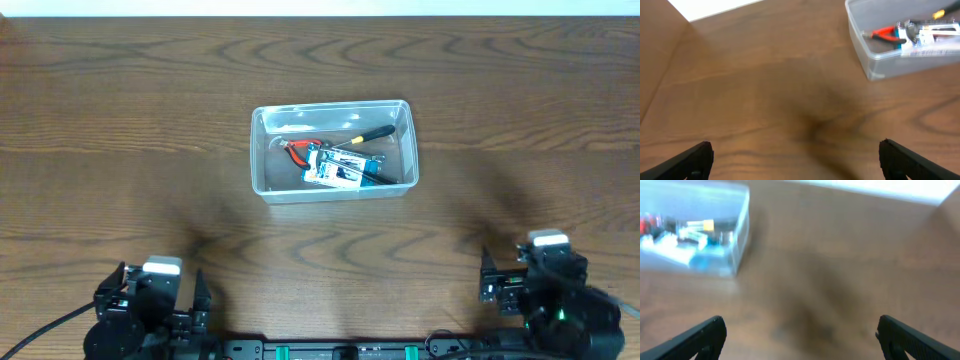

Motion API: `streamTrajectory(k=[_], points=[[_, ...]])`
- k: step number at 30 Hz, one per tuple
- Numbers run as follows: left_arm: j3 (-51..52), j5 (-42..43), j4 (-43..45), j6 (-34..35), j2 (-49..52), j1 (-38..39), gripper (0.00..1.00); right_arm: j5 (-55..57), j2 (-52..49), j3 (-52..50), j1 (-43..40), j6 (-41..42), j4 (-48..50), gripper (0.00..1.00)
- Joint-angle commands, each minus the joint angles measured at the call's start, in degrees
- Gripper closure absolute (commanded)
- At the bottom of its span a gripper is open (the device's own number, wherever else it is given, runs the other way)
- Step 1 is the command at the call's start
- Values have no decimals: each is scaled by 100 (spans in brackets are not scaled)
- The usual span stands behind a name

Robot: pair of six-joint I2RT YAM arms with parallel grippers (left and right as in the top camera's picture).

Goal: Pack container

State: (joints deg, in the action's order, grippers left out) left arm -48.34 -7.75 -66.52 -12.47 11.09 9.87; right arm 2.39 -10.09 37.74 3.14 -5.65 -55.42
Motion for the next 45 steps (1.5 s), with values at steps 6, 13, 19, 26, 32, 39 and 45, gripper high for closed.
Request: streamTrajectory(k=[6,13,19,26,32,39,45], points=[[17,-46,-205,-37,-11,20,2,-133,981,-1591,70,-63,1709,1],[17,-46,-205,-37,-9,20,2,-2,981,-2662,70,-66,4105,1],[17,-46,-205,-37,-11,20,2,-13,981,-3692,70,-61,5814,1],[17,-46,-205,-37,-11,20,2,-46,981,-3742,70,-107,5287,1],[17,-46,-205,-37,-11,20,2,-26,981,-3742,59,-129,5119,1],[17,-46,-205,-37,-11,20,2,-28,981,-3742,59,-127,5132,1],[17,-46,-205,-37,-11,20,2,-28,981,-3742,59,-127,5132,1]])
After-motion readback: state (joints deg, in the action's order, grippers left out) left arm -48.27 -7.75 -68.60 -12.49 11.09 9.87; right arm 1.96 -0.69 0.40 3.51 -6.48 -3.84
